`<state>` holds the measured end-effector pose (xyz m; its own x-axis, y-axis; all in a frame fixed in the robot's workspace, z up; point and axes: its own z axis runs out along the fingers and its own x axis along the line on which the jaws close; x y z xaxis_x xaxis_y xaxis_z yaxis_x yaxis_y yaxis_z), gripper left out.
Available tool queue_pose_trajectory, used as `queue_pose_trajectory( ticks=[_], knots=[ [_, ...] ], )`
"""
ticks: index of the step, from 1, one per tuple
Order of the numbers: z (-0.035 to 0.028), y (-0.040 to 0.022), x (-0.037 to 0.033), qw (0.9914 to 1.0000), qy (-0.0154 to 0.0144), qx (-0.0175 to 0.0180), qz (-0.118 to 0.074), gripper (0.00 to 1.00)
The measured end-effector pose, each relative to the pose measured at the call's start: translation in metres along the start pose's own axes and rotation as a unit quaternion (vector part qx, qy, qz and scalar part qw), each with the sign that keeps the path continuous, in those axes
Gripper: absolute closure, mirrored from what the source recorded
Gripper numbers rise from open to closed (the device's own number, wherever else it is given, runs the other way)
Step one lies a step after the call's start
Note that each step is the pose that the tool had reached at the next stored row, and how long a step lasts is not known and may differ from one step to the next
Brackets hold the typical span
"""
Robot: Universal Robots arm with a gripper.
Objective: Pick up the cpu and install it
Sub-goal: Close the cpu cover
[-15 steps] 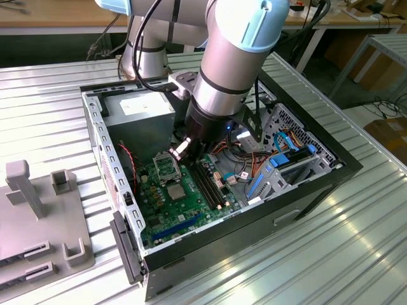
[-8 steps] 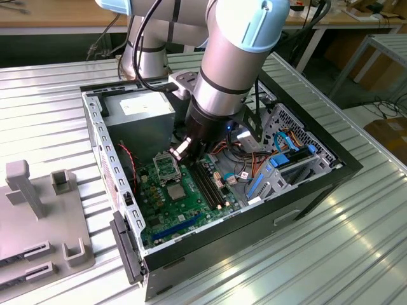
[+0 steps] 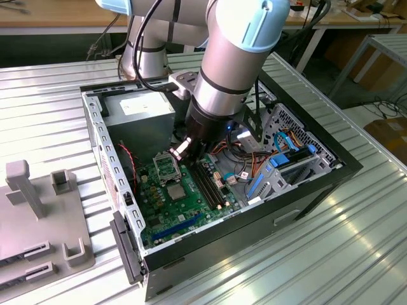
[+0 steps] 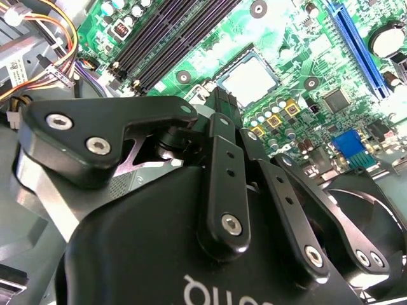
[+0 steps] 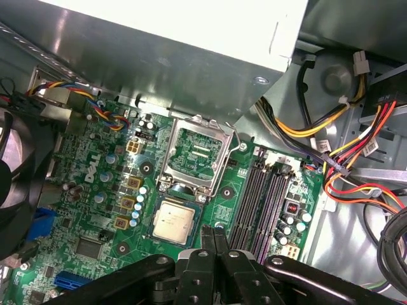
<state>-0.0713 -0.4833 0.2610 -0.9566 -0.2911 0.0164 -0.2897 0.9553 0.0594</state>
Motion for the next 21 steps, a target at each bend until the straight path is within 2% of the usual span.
queue_pose_trajectory(
  ticks=[5,10,15,19,21],
  knots=[
    [0.0001,-0.0001,-0.0006,1.0,0.0002,-0.0002,0.0,0.89],
    [-0.0001,0.0013,-0.01,0.99999,0.0005,-0.0001,-0.004,0.89],
    [0.0007,0.0112,-0.0152,0.99996,0.0008,0.0,-0.009,0.89],
    [0.0027,0.0238,-0.019,0.99994,0.0009,0.0,-0.011,0.89],
    [0.0038,0.0282,-0.0204,0.99989,0.0011,0.0001,-0.014,0.89]
  ],
)
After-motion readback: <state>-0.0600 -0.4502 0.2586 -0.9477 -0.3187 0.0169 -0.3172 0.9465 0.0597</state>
